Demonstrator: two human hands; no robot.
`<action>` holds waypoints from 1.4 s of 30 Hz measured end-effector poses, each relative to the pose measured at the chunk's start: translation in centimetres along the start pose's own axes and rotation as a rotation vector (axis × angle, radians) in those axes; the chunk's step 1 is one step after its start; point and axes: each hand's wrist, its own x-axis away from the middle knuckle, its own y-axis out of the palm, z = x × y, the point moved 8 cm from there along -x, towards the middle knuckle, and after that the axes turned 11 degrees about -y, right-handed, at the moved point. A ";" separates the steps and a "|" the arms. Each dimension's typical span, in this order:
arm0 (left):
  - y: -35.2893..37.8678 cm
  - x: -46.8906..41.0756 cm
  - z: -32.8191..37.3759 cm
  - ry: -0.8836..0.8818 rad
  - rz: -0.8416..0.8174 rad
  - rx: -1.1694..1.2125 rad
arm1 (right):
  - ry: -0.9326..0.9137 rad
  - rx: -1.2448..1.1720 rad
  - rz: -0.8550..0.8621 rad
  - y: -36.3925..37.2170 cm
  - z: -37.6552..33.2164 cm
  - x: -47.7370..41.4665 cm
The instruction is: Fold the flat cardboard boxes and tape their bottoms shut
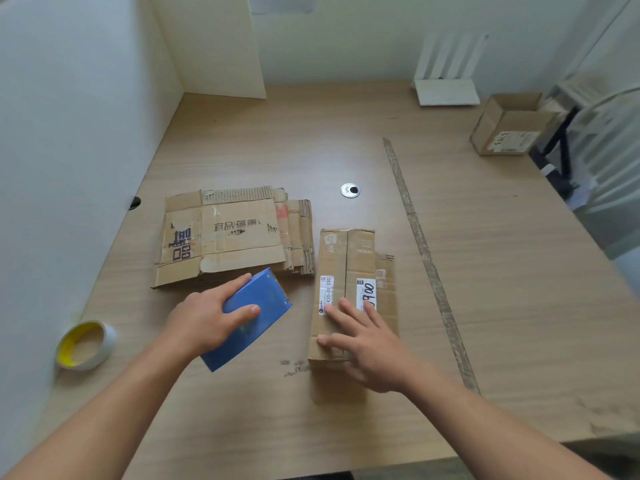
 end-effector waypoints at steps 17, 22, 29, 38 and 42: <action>0.5 2.8 2.0 0.277 0.048 -0.018 | 0.041 -0.140 0.465 -4.2 0.3 1.8; 0.3 4.0 2.8 0.365 0.038 0.042 | 0.193 -0.184 0.537 -6.4 2.5 -0.3; 1.1 3.9 3.1 0.410 0.042 0.026 | 0.361 -0.162 0.334 -10.0 9.2 -8.4; 1.7 1.3 0.9 0.359 0.074 0.055 | 0.524 -0.082 0.056 -7.1 14.0 -10.8; 1.9 0.1 -0.3 0.317 0.076 0.071 | 0.559 -0.207 0.022 -6.6 15.0 -11.2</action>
